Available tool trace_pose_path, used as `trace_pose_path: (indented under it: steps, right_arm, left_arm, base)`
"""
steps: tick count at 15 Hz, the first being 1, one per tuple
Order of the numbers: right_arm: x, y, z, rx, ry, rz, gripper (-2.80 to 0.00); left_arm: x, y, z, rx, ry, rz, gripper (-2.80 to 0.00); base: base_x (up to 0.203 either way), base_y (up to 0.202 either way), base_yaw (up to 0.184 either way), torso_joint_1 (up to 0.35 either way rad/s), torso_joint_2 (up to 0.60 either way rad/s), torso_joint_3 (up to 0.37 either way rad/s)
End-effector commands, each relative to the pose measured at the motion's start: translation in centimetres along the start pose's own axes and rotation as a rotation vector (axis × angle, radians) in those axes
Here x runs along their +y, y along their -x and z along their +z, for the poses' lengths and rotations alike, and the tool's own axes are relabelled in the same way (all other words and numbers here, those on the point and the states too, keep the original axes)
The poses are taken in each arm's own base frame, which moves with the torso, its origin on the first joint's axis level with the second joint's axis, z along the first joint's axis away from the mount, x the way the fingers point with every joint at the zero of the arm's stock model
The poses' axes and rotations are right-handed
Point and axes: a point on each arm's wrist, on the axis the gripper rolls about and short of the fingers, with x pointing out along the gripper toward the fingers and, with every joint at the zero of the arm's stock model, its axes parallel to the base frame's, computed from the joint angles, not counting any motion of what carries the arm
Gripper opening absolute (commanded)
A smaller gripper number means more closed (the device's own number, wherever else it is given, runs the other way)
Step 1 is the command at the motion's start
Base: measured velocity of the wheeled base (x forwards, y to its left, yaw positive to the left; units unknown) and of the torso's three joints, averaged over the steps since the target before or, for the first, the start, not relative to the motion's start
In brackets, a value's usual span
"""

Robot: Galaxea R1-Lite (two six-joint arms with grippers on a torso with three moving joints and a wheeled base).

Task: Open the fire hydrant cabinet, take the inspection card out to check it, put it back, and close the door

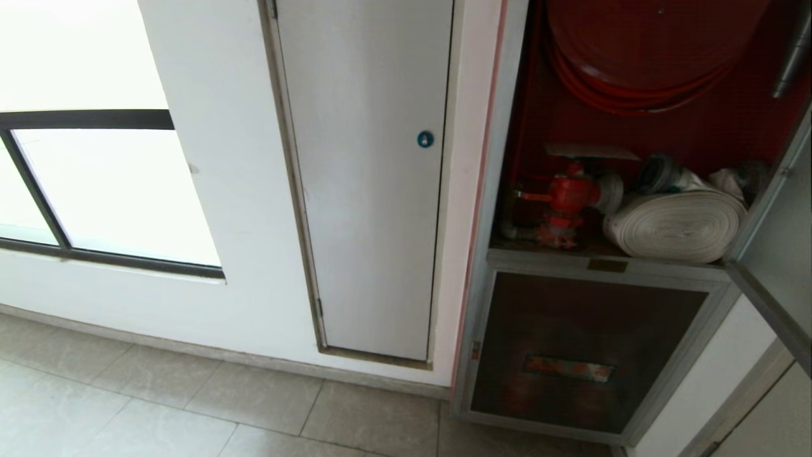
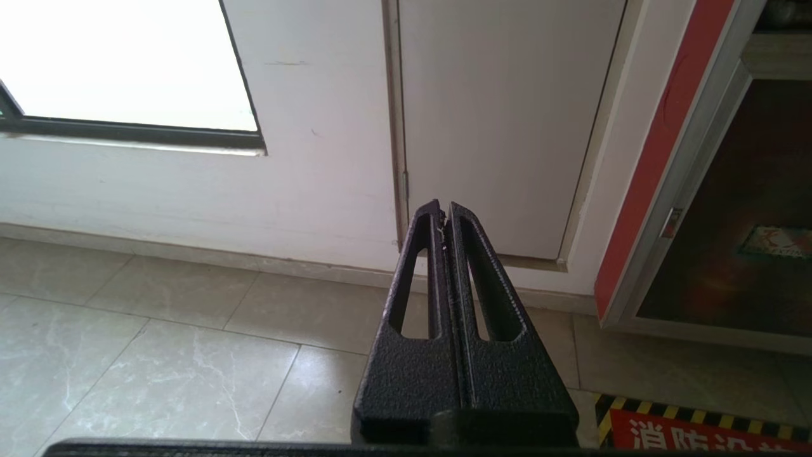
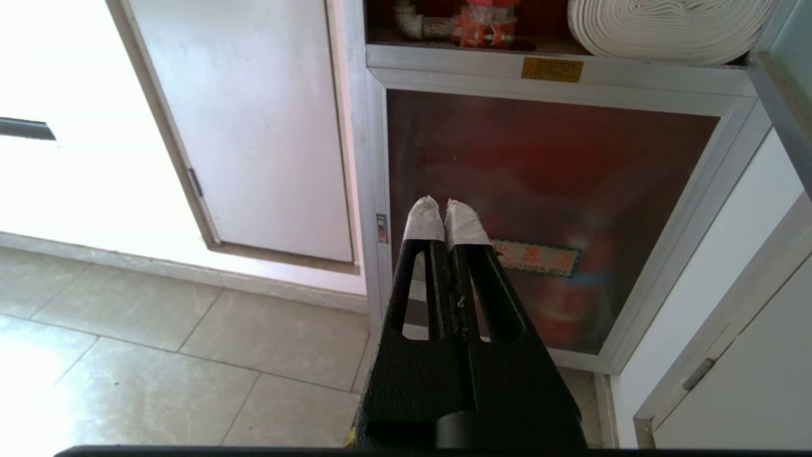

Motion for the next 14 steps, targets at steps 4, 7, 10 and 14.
trace_pose_path:
  steps: [4,7,10,14]
  right_arm:
    - [0.00,0.00,0.00,0.000,0.000,0.001,-2.80]
    - [0.00,0.00,0.00,0.000,0.000,0.001,-2.80]
    - [0.00,0.00,0.00,0.000,0.000,0.001,-2.80]
    - [0.00,0.00,0.00,0.000,0.000,0.001,-2.80]
  left_arm:
    - [0.00,-0.05,-0.16,0.007,0.000,-0.001,-2.80]
    - [0.00,-0.05,-0.16,0.007,-0.001,-0.001,-2.80]
    - [0.00,-0.05,-0.16,0.007,-0.001,-0.001,-2.80]
    - [0.00,-0.05,-0.16,0.007,0.000,-0.001,-2.80]
  base:
    - [0.000,0.000,0.000,0.000,0.00,0.000]
    - [0.103,0.000,-0.001,-0.002,0.00,0.005]
    - [0.201,0.000,-0.001,0.013,0.00,-0.002]
    - [0.196,0.000,0.000,0.006,0.00,0.003]
